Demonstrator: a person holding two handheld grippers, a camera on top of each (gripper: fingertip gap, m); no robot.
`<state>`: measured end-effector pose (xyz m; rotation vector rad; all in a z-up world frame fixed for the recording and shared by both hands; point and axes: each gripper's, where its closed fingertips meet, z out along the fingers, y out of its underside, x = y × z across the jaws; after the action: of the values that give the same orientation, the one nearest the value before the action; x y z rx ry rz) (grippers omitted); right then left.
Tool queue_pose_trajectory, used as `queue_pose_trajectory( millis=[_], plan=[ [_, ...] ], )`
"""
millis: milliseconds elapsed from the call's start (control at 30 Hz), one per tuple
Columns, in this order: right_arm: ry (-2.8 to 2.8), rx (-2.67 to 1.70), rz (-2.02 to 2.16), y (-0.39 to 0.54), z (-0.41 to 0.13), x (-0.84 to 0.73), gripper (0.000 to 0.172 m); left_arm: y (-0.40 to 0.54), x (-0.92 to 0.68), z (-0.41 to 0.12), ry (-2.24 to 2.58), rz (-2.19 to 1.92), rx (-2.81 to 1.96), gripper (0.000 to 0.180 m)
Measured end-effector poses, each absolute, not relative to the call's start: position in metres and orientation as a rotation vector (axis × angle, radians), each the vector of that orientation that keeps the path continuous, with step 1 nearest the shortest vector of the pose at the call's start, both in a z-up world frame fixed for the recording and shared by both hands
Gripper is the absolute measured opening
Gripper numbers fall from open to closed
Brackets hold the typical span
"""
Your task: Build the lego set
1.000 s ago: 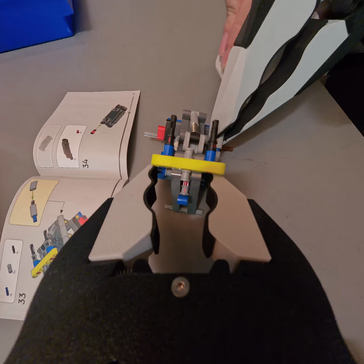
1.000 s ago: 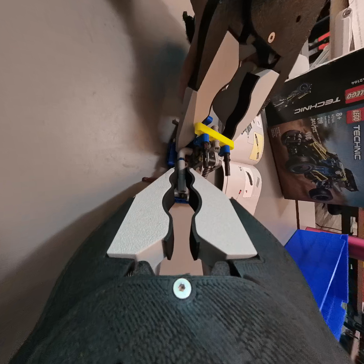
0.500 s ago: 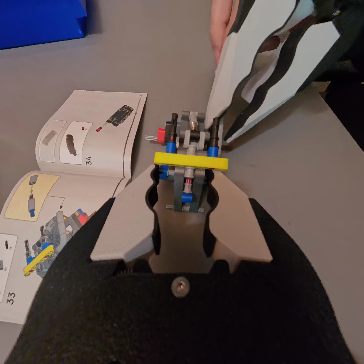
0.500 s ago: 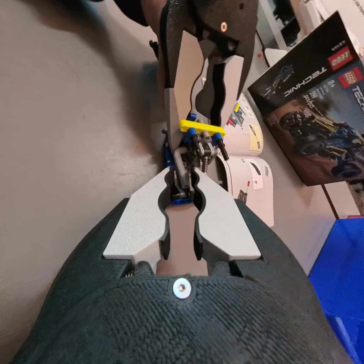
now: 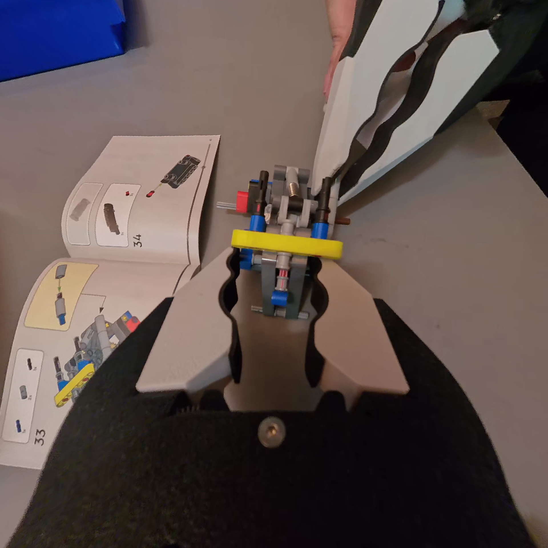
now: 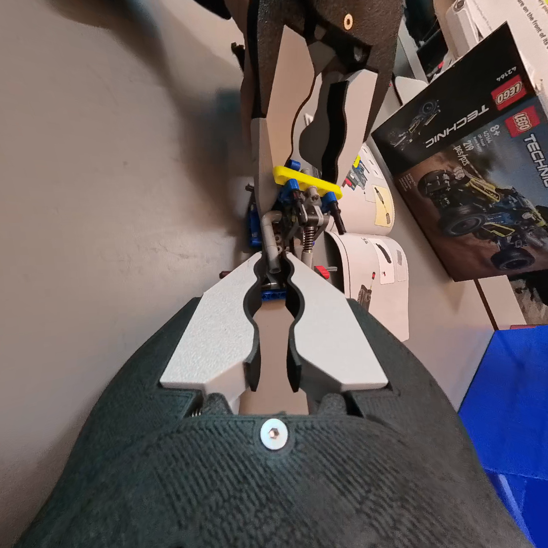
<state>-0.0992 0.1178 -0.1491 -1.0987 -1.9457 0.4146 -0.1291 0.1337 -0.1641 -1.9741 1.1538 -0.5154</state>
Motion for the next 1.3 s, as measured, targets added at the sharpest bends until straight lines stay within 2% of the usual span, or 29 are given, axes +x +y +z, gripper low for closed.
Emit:
queue_pose_trajectory(
  millis=[100,300,567,867,1033,1300],
  plan=[
    [-1.909,-1.102,0.444,0.119,-0.145,-0.098,0.008,0.133,-0.13,-0.162,1.14,-0.517,-1.969,0.043],
    [-1.802,-1.162,0.566,0.122,-0.136,-0.082,0.022,0.123,-0.139,-0.162,1.108,-0.523,-1.982,0.041],
    [-1.734,-1.36,0.571,0.149,-0.155,-0.063,0.022,0.096,-0.167,-0.161,1.024,-0.465,-2.03,0.042],
    [-1.618,-1.492,0.539,0.178,-0.156,-0.063,0.021,0.085,-0.186,-0.156,0.779,-0.345,-2.041,0.065],
    [-1.54,-1.549,0.466,0.195,-0.163,-0.052,0.02,0.058,-0.205,-0.147,0.717,-0.262,-2.062,0.062],
    [-1.532,-1.659,0.4,0.22,-0.177,-0.048,0.022,-0.005,-0.219,-0.156,0.545,-0.234,-2.198,0.039]
  ],
)
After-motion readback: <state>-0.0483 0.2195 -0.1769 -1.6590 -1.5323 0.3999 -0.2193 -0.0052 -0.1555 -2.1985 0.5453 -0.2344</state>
